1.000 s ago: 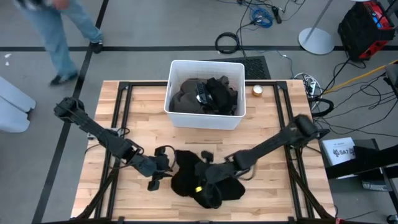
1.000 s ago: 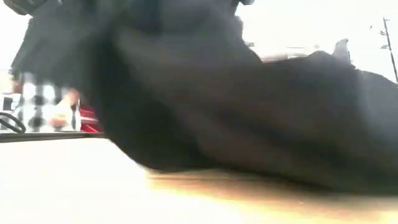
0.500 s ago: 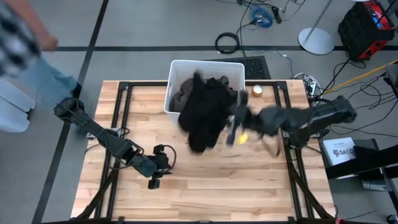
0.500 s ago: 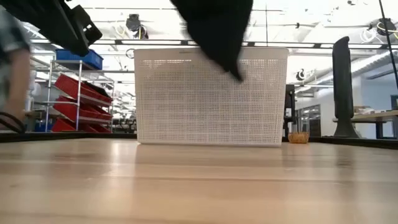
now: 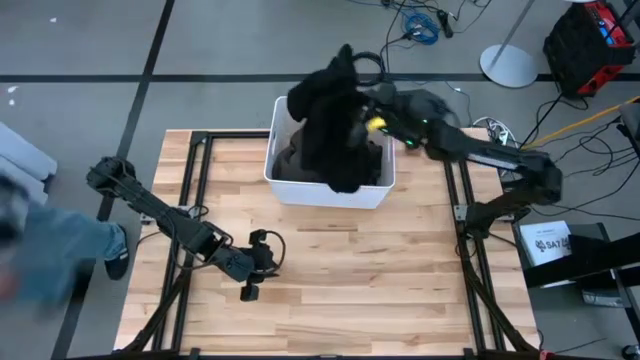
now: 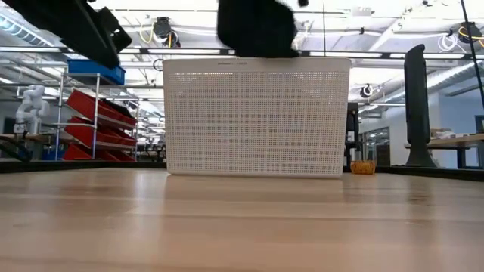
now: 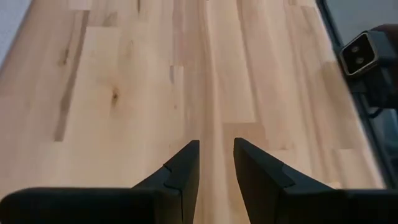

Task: Sort clothes
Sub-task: Put the black shirt into the white laundry bin, then adjust the white laundry bin

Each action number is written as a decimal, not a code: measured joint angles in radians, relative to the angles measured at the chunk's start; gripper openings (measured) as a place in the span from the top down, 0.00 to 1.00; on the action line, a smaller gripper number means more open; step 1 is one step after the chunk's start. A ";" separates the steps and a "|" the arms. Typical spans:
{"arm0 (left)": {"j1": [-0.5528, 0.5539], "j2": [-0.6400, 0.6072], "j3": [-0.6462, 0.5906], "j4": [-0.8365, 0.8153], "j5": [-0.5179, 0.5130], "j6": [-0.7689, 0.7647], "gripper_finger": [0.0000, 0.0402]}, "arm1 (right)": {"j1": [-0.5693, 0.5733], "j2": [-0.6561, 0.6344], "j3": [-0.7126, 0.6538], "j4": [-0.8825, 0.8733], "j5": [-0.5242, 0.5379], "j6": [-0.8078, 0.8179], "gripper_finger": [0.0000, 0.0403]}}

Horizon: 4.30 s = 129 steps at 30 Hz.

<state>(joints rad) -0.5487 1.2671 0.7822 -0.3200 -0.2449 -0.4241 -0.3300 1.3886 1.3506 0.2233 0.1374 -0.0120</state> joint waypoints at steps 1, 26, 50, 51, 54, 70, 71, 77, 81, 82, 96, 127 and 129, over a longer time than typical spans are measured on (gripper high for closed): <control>0.009 0.000 0.000 0.000 0.000 0.015 0.73 | -0.023 0.033 0.000 0.019 -0.016 0.021 0.91; 0.157 0.000 0.000 -0.003 0.034 0.143 0.73 | -0.135 0.437 0.006 -0.506 -0.029 0.025 0.91; 0.156 0.001 0.000 0.020 0.060 0.139 0.73 | -0.146 0.220 -0.005 -0.640 -0.122 0.160 0.40; 0.156 0.001 0.000 0.019 0.064 0.134 0.73 | -0.146 0.201 -0.005 -0.650 -0.121 0.165 0.38; 0.156 0.001 0.000 0.019 0.087 0.116 0.73 | -0.145 0.146 -0.004 -0.689 -0.121 0.181 0.33; 0.156 0.001 0.000 0.019 0.092 0.090 0.73 | -0.145 -0.134 -0.001 -1.084 0.053 0.455 0.36; 0.156 0.001 0.000 0.019 0.092 0.090 0.73 | -0.145 -0.144 -0.001 -1.122 0.085 0.488 0.37; 0.156 0.001 0.000 0.019 0.092 0.089 0.73 | -0.145 -0.201 -0.001 -1.277 0.366 0.613 0.52; 0.156 0.001 0.000 0.019 0.092 0.089 0.73 | -0.145 -0.225 0.000 -1.302 0.419 0.605 0.84; 0.156 0.001 0.000 0.019 0.092 0.089 0.73 | -0.145 -0.230 0.000 -1.312 0.419 0.600 0.92; 0.154 0.001 0.000 0.018 0.092 0.064 0.73 | -0.150 -0.208 0.000 -1.664 0.405 0.893 1.00; 0.157 0.016 0.000 0.017 -0.075 0.092 0.73 | -0.226 -0.185 -0.262 -1.210 0.172 0.663 1.00; 0.157 0.016 0.000 0.017 -0.080 0.092 0.73 | -0.224 -0.206 -0.262 -1.202 0.208 0.654 1.00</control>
<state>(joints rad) -0.3920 1.2835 0.7818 -0.3029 -0.3253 -0.3321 -0.5541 1.1825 1.0882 -0.9786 0.3455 0.6422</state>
